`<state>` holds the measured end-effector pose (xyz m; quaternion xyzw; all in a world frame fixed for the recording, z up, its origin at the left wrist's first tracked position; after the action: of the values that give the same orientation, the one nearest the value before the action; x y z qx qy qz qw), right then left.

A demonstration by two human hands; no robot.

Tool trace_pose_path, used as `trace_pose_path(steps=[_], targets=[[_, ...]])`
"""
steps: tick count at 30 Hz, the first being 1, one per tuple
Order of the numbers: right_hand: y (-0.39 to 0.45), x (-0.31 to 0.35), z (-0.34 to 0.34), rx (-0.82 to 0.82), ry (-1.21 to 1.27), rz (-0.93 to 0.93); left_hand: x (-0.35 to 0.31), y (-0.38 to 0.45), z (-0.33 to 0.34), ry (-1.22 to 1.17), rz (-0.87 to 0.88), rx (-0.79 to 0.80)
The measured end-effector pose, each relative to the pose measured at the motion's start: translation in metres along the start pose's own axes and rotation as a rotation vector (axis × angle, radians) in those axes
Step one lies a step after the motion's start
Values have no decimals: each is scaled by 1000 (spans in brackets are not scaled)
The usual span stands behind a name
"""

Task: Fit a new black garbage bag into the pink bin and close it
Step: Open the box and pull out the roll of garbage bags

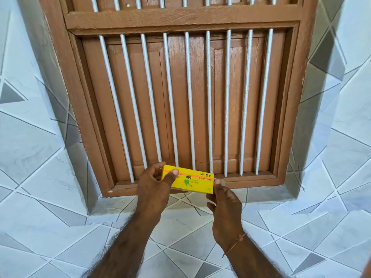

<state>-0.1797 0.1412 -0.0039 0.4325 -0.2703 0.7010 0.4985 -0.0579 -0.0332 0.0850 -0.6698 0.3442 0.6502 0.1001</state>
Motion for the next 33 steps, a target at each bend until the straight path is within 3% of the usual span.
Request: trace_pose_path(steps=[5, 13, 16, 23, 33], targets=[[3, 9, 1, 2, -63, -59, 3, -3, 0, -7, -30, 21], [5, -47, 14, 166, 393, 367, -51, -16, 24, 324, 214, 103], [3, -55, 13, 156, 404, 368, -65, -19, 32, 389, 263, 106], [8, -50, 10, 163, 424, 381, -53, -4, 16, 198, 126, 90], [-7, -58, 36, 337, 793, 504, -96, -9, 40, 378, 374, 248]])
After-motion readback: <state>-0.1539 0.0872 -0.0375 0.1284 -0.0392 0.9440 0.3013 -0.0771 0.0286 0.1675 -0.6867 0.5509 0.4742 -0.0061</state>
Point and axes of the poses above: each hand's wrist, its own y-axis towards the middle knuckle, its own z-axis out of the palm, x = y × z, the point moved 9 cm from there along y, towards the middle knuckle, and after that the axes turned 7 degrees about x, right-handed, at the moved point
